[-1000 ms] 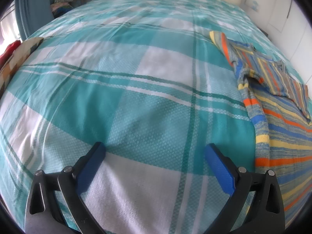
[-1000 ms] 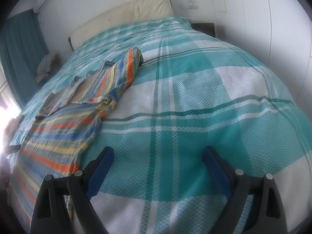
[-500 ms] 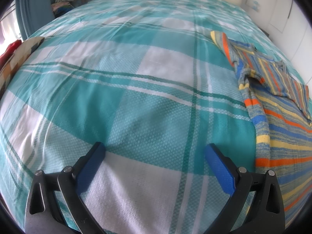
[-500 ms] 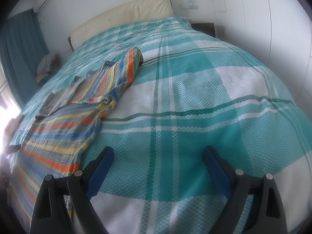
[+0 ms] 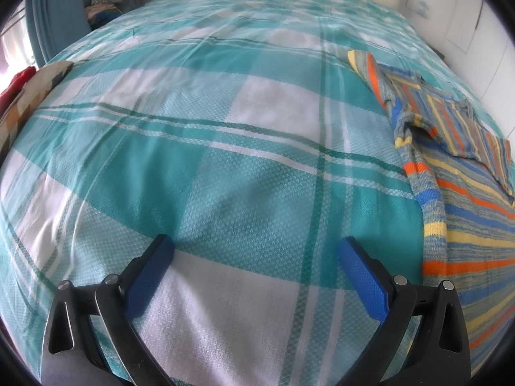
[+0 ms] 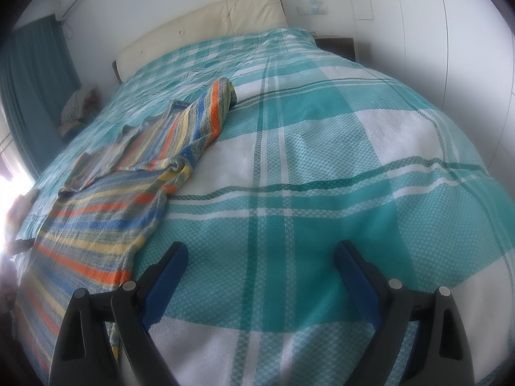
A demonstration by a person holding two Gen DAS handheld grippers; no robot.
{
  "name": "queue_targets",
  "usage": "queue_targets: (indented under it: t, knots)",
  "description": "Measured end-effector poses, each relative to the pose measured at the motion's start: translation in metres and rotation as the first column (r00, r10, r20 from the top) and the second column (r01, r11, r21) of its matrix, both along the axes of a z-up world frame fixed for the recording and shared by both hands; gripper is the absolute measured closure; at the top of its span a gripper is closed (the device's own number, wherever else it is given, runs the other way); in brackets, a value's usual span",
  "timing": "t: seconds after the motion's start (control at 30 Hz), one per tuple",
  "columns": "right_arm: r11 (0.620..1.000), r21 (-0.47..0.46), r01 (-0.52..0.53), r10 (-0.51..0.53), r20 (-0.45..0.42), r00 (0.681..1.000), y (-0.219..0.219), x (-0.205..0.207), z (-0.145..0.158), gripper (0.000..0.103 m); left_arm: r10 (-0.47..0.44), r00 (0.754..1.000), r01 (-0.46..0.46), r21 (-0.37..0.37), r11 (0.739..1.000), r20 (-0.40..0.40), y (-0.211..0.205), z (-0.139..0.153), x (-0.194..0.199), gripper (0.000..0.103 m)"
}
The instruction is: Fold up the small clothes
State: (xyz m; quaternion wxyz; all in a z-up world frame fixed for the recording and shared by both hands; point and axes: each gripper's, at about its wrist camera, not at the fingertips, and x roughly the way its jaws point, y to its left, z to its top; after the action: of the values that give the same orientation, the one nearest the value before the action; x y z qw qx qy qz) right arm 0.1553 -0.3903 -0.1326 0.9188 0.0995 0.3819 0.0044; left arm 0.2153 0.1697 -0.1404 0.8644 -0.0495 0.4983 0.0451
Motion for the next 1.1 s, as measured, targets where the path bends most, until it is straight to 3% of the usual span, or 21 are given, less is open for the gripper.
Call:
queue_targets:
  t: [0.83,0.93,1.0,1.1]
  knots:
    - [1.0,0.001,0.0,0.0,0.0,1.0,0.0,0.0,0.0,0.011,0.002,1.0,-0.002,0.001,1.0,0.001,0.001,0.0,-0.001,0.001]
    - [1.0,0.0,0.0,0.0,0.0,1.0,0.0,0.0,0.0,0.011,0.037,0.998,-0.036,-0.016,0.999,0.051,0.006,0.011,-0.007,0.001]
    - [1.0,0.0,0.0,0.0,0.0,1.0,0.0,0.0,0.0,0.011,0.069,0.989,-0.064,-0.043,0.997,0.128,0.014,0.028,-0.016,0.001]
    - [1.0,0.0,0.0,0.0,0.0,1.0,0.0,0.0,0.0,0.011,0.126,0.962,-0.116,-0.057,0.992,0.242,0.03,0.059,-0.036,0.001]
